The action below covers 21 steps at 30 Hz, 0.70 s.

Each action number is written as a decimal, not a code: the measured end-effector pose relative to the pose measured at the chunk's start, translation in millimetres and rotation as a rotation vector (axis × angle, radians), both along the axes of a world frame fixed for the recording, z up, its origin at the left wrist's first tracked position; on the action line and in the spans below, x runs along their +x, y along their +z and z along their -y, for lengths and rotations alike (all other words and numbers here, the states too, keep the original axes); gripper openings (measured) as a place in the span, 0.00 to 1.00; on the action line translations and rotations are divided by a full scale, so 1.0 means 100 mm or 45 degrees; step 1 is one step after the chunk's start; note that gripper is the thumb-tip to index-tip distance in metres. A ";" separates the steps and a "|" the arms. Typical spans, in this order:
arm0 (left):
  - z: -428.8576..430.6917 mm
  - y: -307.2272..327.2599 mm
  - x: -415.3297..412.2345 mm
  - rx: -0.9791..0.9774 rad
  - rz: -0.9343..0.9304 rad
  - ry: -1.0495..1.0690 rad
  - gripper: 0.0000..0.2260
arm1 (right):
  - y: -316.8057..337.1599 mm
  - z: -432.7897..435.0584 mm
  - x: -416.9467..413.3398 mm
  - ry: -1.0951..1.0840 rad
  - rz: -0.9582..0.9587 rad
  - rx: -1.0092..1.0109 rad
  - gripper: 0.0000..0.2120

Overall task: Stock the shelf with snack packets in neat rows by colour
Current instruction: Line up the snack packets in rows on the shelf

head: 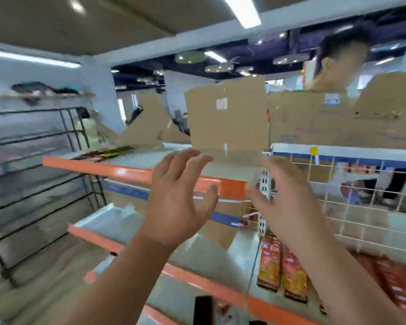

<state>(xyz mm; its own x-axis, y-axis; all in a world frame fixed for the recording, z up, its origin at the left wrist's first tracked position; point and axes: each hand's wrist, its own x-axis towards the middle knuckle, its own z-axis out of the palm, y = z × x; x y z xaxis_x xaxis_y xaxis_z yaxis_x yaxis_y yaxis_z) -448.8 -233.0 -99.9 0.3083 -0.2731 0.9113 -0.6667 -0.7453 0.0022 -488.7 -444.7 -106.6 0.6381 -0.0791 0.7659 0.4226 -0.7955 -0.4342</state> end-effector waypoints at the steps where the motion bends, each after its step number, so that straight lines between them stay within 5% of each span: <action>1: -0.22 0.09 0.05 0.022 -0.007 0.042 0.20 | 0.10 -0.17 0.06 0.041 -0.001 -0.027 0.20; 13: -2.00 0.60 0.95 0.045 -0.446 0.373 0.23 | 0.87 -1.36 1.13 0.238 -0.300 -0.443 0.13; 21: -2.46 0.90 2.00 0.021 -0.817 0.410 0.13 | 1.25 -2.08 2.38 0.417 -0.718 -0.896 0.14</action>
